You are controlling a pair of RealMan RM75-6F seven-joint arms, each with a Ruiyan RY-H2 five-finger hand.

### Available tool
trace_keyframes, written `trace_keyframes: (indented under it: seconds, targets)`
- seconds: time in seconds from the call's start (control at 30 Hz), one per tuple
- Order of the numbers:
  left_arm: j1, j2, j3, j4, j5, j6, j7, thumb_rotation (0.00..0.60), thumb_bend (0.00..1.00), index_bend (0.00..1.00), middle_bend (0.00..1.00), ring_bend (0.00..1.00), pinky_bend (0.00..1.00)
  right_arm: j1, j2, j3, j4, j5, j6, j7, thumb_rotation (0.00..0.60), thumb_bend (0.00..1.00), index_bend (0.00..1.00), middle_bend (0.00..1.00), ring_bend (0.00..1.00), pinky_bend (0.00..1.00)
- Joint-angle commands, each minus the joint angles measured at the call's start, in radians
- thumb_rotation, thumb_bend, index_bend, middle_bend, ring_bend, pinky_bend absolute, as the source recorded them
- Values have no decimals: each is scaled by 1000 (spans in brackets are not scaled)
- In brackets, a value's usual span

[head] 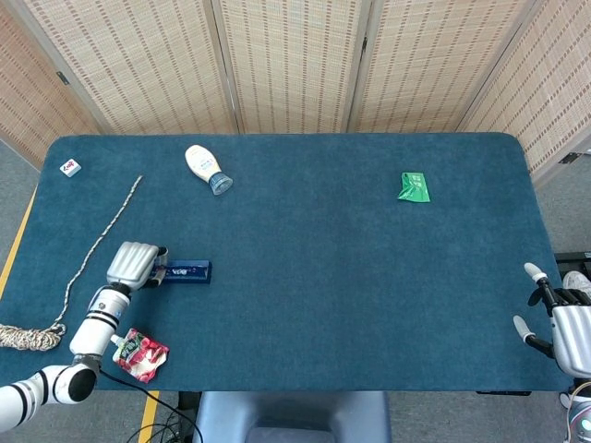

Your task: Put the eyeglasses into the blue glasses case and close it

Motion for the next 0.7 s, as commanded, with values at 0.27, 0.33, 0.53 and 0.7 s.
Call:
trace_keyframes:
  seconds: [0.27, 0.33, 0.53, 0.7]
  targets:
    - [-62, -58, 2, 99, -81, -26, 84, 600, 528, 561, 1000, 969, 984, 1, -2, 0, 4, 2, -3, 4, 600, 265, 138, 514, 477, 376]
    - [-73, -73, 8, 122, -93, -21, 117, 600, 526, 535, 1000, 969, 984, 0, -3, 0, 6, 3, -2, 6, 600, 265, 141, 514, 479, 376]
    - [-108, -106, 18, 179, -158, -38, 200, 600, 521, 368, 1000, 966, 981, -5, -2, -1, 10, 5, 2, 12, 600, 265, 141, 517, 486, 376]
    - [-127, -119, 14, 204, -207, -31, 244, 600, 515, 213, 1000, 962, 979, -8, -1, -1, 11, 6, 4, 14, 600, 265, 141, 518, 488, 376]
